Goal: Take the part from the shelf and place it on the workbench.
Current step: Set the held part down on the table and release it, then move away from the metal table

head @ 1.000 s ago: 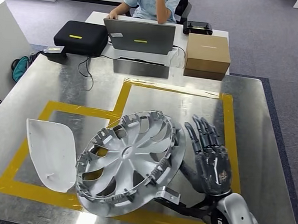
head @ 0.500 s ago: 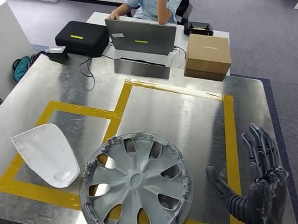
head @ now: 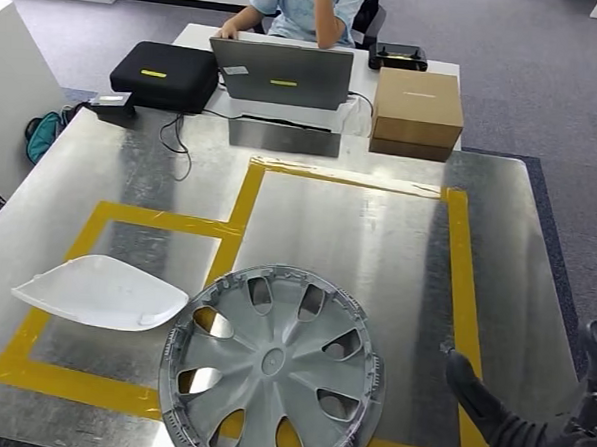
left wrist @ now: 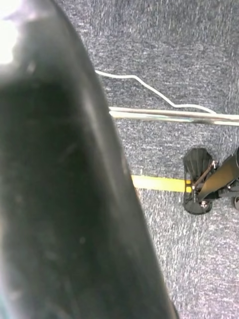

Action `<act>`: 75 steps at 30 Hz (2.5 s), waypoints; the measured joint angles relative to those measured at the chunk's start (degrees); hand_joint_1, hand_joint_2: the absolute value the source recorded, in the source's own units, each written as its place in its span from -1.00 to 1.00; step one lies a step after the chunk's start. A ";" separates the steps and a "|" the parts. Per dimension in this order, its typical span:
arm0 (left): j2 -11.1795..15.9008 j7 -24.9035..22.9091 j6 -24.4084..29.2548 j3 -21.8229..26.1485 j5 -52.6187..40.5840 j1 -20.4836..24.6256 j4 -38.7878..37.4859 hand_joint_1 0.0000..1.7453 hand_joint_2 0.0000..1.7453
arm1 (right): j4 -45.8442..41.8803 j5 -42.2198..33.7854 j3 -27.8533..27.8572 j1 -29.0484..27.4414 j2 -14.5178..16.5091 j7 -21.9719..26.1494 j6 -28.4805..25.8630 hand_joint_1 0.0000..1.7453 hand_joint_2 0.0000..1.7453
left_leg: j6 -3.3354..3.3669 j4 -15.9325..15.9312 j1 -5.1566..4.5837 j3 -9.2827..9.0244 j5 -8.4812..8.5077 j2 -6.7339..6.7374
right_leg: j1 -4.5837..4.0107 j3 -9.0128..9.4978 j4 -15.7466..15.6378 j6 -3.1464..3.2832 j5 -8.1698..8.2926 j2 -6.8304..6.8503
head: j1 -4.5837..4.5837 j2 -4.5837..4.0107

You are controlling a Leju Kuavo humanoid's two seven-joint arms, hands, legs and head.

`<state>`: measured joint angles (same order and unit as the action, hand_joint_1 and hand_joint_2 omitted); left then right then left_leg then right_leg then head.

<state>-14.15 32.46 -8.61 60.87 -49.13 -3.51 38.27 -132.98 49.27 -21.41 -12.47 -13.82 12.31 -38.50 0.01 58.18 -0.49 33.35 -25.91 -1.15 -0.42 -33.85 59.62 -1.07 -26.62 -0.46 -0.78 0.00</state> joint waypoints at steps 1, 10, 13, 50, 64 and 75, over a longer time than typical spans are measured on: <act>0.05 0.19 0.01 0.12 0.03 0.15 -0.01 -1.00 -1.00 | -0.24 -1.58 -0.03 -0.41 -0.32 -1.23 1.29 -1.00 1.00 | 0.03 0.00 -0.01 -0.02 -0.02 -0.01 | 0.01 0.02 -0.02 -0.02 -0.01 0.03 | 0.01 0.00; 2.93 1.52 1.12 1.87 0.18 2.18 -3.21 -1.00 -1.00 | -0.39 -13.24 2.85 -12.60 -7.45 -7.30 13.27 -1.00 1.00 | 0.55 0.03 -0.37 0.00 -0.30 -0.04 | 0.39 0.16 -0.19 -0.46 -0.01 0.02 | 0.00 0.00; 3.42 1.62 1.22 1.96 0.11 2.54 -3.80 -1.00 -1.00 | -0.39 -13.21 3.31 -13.23 -7.99 -7.70 13.83 -1.00 1.00 | 0.91 0.04 -0.64 0.00 -0.32 -0.05 | 0.66 0.20 -0.33 -0.82 0.03 0.02 | 0.01 0.00; 2.14 1.71 -0.13 5.32 -3.20 3.02 -4.28 -1.00 -1.00 | 1.92 -17.14 7.08 -16.87 -3.33 -5.03 13.57 -1.00 -1.00 | 1.35 -3.02 0.45 -3.22 -0.35 0.89 | 1.31 -6.56 7.69 -2.47 -3.67 0.55 | -0.30 0.00; 1.58 3.20 -0.48 7.33 -4.79 3.14 -3.91 -1.00 -1.00 | 5.32 -18.78 7.15 -16.46 -3.10 -7.23 14.43 -1.00 -1.00 | -1.89 2.68 0.61 3.81 -0.81 0.82 | 0.96 6.25 -4.15 0.78 -2.00 0.68 | 0.06 0.00; 1.39 3.42 -0.48 7.68 -4.80 3.71 -3.86 -1.00 -1.00 | 6.77 -18.83 7.07 -16.35 -3.10 -7.24 14.32 -1.00 -1.00 | -0.48 -4.49 0.33 -8.16 -3.25 1.12 | 0.64 -0.86 -2.70 -0.93 4.25 1.62 | 0.14 0.00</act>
<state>-12.76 35.87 -9.09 68.54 -53.93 0.20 34.40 -126.21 30.44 -14.34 -28.82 -16.92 5.08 -24.18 -0.47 53.68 -0.16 25.20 -29.16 -0.03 0.22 -34.72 56.92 -2.00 -22.37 1.16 -0.64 0.00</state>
